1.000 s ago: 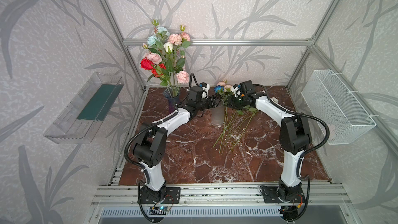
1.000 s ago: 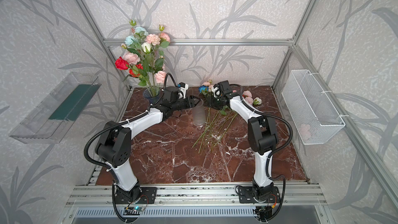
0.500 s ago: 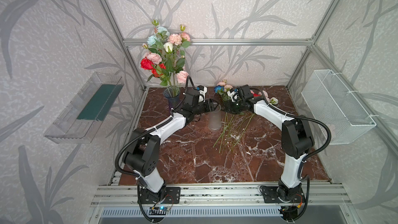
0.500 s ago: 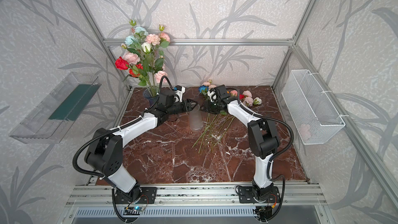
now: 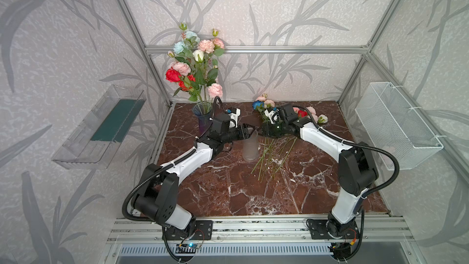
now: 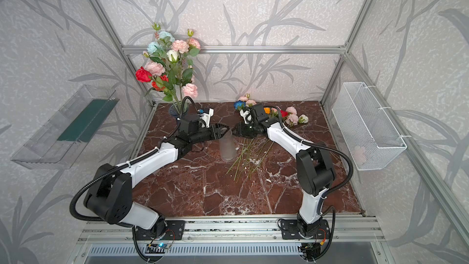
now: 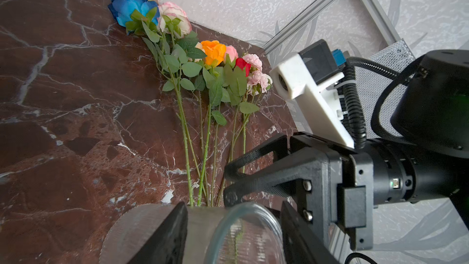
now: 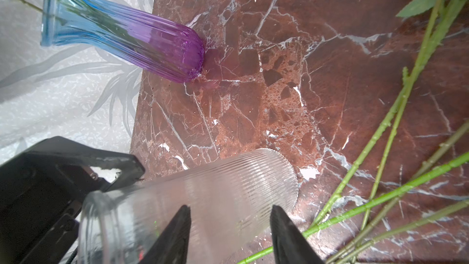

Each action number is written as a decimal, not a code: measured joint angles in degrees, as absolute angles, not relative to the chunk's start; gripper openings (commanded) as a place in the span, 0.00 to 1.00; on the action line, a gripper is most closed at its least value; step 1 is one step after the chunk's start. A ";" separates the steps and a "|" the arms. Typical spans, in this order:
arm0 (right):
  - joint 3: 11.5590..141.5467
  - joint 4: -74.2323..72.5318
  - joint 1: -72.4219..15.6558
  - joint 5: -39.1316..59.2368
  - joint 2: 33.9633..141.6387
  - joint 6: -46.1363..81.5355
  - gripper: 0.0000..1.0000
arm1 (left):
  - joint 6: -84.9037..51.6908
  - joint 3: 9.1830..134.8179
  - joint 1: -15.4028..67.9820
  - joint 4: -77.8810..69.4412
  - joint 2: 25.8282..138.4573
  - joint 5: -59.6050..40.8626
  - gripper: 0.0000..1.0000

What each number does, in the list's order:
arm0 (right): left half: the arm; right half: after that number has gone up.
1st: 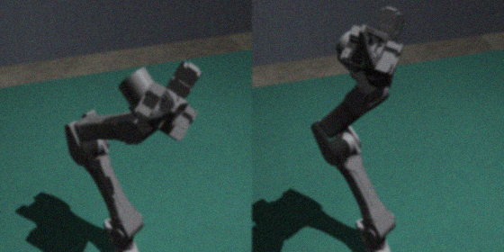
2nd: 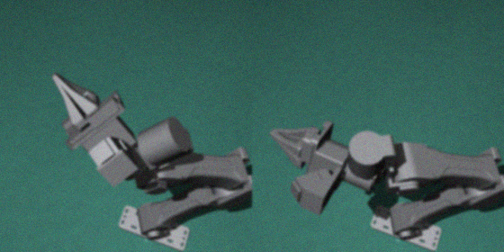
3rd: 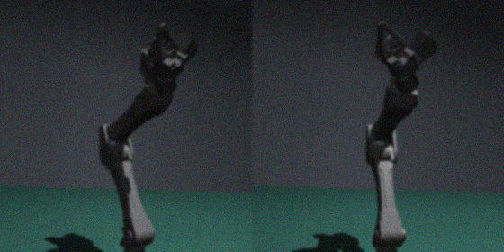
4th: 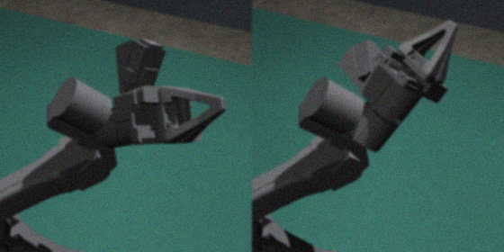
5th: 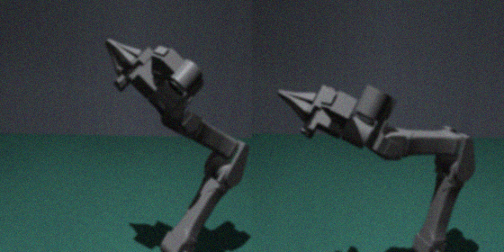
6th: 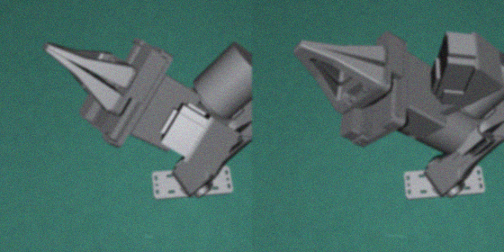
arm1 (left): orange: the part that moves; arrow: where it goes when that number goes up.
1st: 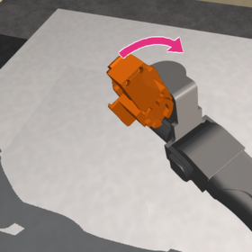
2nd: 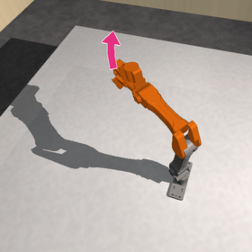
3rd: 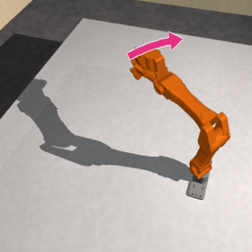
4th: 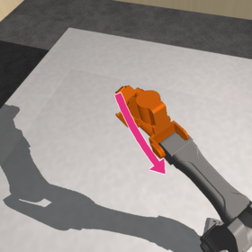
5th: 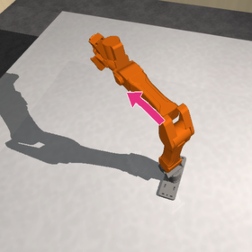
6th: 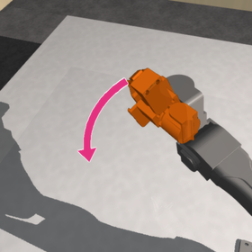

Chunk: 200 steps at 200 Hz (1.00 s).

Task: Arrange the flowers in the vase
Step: 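Tilt the clear glass cylinder upright onto the table with both grippers, then release the upright glass cylinder and withdraw both grippers from it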

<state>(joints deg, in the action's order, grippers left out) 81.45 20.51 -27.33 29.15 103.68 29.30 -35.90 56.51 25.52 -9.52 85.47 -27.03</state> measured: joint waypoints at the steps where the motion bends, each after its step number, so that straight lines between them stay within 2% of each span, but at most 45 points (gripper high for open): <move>1: 81.45 20.69 -27.35 28.93 103.55 29.23 0.53 | -35.79 56.51 25.52 -9.39 85.34 -26.92 0.62; 63: 81.45 27.29 -23.77 18.28 96.42 26.04 0.52 | -26.28 60.86 25.28 3.22 79.07 -19.51 0.73; 77: 81.47 27.75 -22.55 15.35 95.66 25.08 0.48 | -24.29 61.58 24.84 5.78 76.84 -17.17 0.74; 93: 82.59 29.47 -21.45 13.41 96.47 22.39 0.37 | -22.31 62.41 24.49 8.14 73.56 -13.37 0.74; 115: 88.55 32.05 -21.54 13.15 102.91 17.28 0.21 | -20.58 62.78 24.29 8.69 68.25 -6.90 0.75; 122: 90.52 32.34 -21.80 12.99 105.54 15.94 0.19 | -20.23 62.67 24.29 7.97 66.63 -4.64 0.74; 134: 93.71 33.01 -22.09 12.99 110.26 13.91 0.20 | -19.70 61.60 24.21 5.28 64.05 -1.19 0.75; 155: 99.98 35.44 -22.48 13.10 118.61 11.92 0.26 | -18.63 57.25 24.16 -0.23 60.49 3.42 0.74; 200: 114.41 42.41 -22.65 12.40 132.05 10.87 0.28 | -18.39 47.37 23.88 -5.74 59.33 7.07 0.74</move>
